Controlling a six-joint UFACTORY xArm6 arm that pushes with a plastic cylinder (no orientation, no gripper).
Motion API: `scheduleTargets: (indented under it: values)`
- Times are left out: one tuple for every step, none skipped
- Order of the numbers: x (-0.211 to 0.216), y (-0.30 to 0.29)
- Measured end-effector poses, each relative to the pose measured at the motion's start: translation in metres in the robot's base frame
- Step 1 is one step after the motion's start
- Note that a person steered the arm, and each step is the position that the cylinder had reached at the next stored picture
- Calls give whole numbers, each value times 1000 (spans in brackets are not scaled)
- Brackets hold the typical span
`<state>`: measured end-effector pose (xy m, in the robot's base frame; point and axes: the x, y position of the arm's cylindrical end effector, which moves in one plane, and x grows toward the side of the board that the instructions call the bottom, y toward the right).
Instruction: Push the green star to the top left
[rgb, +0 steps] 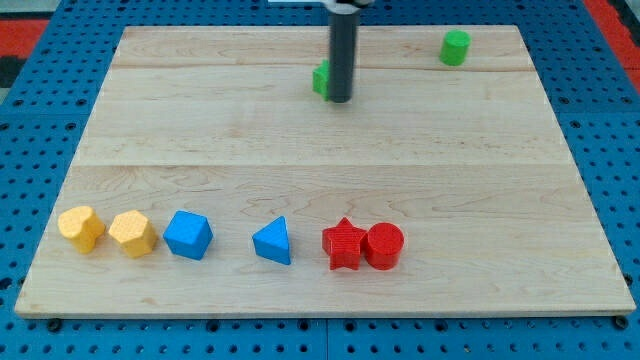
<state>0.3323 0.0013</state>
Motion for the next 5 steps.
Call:
scheduleTargets:
  values:
    - [-3,-42]
    - [-33,-23]
    - [-50,1]
    - [-57,26]
    - [-58,47]
